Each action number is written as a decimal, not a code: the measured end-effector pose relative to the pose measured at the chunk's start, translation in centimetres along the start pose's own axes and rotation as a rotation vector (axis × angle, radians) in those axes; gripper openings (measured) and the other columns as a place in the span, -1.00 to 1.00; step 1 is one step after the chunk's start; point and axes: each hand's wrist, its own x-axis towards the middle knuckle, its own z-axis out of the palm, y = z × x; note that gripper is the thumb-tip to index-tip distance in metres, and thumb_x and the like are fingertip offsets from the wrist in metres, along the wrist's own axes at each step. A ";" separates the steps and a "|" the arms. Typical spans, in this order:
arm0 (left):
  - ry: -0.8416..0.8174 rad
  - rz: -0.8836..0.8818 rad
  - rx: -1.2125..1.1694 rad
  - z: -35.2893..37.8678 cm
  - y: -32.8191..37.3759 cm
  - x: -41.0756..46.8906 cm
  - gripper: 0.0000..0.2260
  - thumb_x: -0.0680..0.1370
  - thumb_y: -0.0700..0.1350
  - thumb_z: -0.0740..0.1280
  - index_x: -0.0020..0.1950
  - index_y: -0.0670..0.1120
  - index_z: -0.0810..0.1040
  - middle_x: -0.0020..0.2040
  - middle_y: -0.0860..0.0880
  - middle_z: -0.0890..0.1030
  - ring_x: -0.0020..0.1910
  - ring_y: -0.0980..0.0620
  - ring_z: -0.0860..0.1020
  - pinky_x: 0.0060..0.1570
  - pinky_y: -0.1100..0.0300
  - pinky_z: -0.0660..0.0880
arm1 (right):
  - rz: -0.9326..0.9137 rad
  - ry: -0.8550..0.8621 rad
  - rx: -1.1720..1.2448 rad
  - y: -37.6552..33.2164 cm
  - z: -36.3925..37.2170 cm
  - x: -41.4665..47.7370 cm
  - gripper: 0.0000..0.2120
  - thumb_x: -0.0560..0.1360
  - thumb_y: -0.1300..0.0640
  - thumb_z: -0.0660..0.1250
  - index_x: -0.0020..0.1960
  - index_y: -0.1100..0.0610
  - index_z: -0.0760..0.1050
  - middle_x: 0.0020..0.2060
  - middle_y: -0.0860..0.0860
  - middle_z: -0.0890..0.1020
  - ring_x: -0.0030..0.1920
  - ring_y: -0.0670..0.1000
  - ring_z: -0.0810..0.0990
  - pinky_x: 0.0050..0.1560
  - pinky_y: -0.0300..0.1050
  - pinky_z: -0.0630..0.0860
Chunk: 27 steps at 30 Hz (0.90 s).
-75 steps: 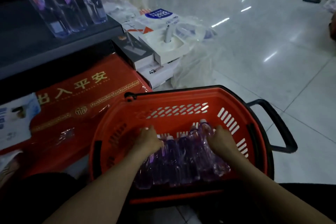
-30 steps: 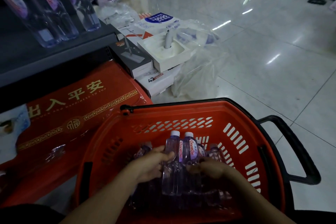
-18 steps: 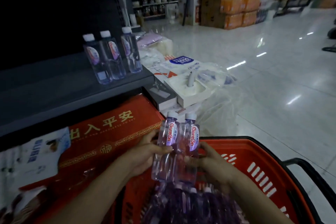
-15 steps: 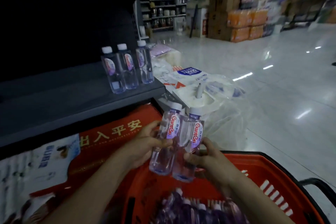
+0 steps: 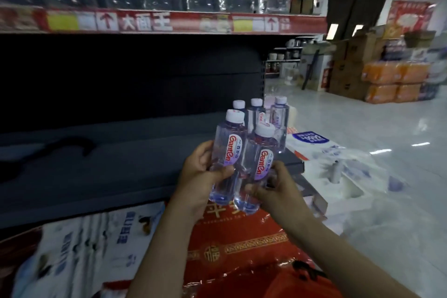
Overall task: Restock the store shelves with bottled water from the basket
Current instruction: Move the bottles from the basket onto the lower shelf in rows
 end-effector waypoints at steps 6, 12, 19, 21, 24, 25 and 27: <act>0.156 0.060 -0.044 -4.0 -1.0 2.2 -0.54 0.46 -0.47 0.36 0.21 -0.01 0.51 0.07 0.04 0.71 0.06 0.08 0.67 -0.11 0.27 0.60 | -0.008 -0.037 -0.051 0.4 5.1 4.1 -0.60 0.45 0.33 0.45 0.18 0.07 0.40 -0.01 0.02 0.64 -0.02 0.05 0.67 -0.18 -0.15 0.63; 0.257 0.053 -0.073 -5.9 -2.6 4.0 -0.55 0.49 -0.41 0.36 0.25 0.04 0.49 0.09 0.09 0.69 0.07 0.11 0.66 0.04 0.10 0.57 | 0.027 -0.112 -0.076 0.6 7.2 7.2 -0.61 0.50 0.47 0.32 0.15 0.08 0.34 -0.06 0.03 0.57 -0.22 -0.17 0.62 -0.37 -0.42 0.52; 0.228 0.110 -0.068 -6.6 -4.8 5.6 -0.55 0.52 -0.38 0.35 0.33 -0.01 0.45 0.17 0.02 0.66 0.18 0.04 0.62 0.13 0.07 0.54 | -0.004 -0.039 -0.160 1.6 8.3 10.0 -0.62 0.52 0.33 0.37 0.19 -0.01 0.35 -0.09 -0.15 0.58 -0.09 -0.17 0.59 -0.25 -0.38 0.52; 0.253 0.125 -0.002 -6.4 -5.2 5.9 -0.55 0.54 -0.29 0.36 0.39 0.02 0.43 0.21 0.02 0.64 0.19 0.05 0.61 0.07 0.15 0.56 | 0.003 -0.044 -0.160 1.8 8.5 10.6 -0.61 0.52 0.29 0.37 0.23 -0.01 0.35 -0.04 -0.17 0.58 -0.08 -0.23 0.57 -0.25 -0.40 0.49; 0.371 0.098 0.232 -6.0 -5.8 6.4 -0.50 0.56 -0.07 0.37 0.47 0.16 0.35 0.31 0.04 0.44 0.16 0.17 0.51 -0.06 0.37 0.44 | -0.001 -0.047 -0.187 1.9 9.0 11.3 -0.56 0.53 0.25 0.38 0.33 0.00 0.34 0.08 -0.10 0.58 0.01 -0.20 0.55 -0.16 -0.40 0.46; 0.395 0.083 0.292 -5.8 -5.9 6.5 -0.48 0.56 -0.02 0.37 0.49 0.18 0.31 0.30 0.03 0.38 0.14 0.21 0.46 -0.11 0.40 0.38 | -0.007 -0.045 -0.207 1.8 9.1 11.5 -0.55 0.53 0.25 0.38 0.35 0.00 0.33 0.10 -0.09 0.58 0.05 -0.14 0.55 -0.09 -0.38 0.45; 0.409 0.090 0.374 -5.5 -6.3 6.6 -0.46 0.56 0.07 0.35 0.50 0.18 0.26 0.31 0.04 0.40 0.21 0.14 0.45 -0.11 0.38 0.36 | -0.028 -0.036 -0.275 1.8 9.2 11.6 -0.55 0.54 0.22 0.37 0.36 0.02 0.32 0.11 -0.06 0.58 0.10 -0.09 0.52 -0.01 -0.27 0.44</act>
